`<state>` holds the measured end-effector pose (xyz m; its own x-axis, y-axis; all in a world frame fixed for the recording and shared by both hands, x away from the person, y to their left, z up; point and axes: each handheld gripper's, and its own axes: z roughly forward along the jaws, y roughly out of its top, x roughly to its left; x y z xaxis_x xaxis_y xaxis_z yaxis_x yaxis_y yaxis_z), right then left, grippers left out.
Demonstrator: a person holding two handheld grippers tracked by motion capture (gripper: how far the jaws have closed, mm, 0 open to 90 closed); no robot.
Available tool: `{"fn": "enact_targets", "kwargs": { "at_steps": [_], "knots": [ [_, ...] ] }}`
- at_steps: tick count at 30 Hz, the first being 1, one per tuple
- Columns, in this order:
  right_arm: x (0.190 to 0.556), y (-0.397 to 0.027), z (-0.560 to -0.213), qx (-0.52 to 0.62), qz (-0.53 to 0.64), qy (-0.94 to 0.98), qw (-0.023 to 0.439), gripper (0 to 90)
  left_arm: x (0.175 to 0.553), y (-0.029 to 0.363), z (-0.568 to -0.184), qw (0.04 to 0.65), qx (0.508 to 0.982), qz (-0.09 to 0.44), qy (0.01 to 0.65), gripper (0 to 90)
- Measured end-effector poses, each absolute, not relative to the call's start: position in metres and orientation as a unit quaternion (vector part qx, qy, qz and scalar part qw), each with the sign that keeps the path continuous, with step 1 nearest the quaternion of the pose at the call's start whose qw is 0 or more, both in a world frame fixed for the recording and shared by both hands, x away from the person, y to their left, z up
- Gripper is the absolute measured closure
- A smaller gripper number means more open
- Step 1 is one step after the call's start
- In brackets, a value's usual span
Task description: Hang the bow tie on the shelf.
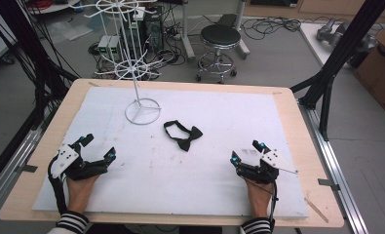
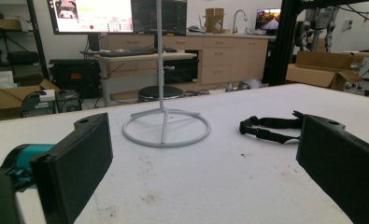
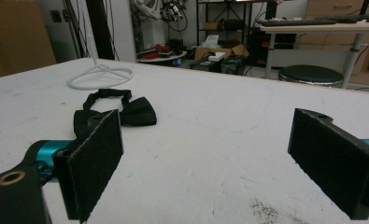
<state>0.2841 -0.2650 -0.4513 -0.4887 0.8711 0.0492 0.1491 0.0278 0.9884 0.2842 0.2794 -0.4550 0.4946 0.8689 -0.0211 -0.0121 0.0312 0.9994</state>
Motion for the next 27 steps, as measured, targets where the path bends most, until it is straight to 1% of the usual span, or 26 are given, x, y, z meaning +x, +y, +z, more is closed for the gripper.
{"fn": "enact_targets", "kwargs": {
  "at_steps": [27],
  "knots": [
    [0.2848,-0.2639,-0.4509,0.401,0.568,0.646,0.315,9.3,0.2825,0.2808,-0.4555,0.63,0.594,0.354,0.353,4.1]
  ]
}}
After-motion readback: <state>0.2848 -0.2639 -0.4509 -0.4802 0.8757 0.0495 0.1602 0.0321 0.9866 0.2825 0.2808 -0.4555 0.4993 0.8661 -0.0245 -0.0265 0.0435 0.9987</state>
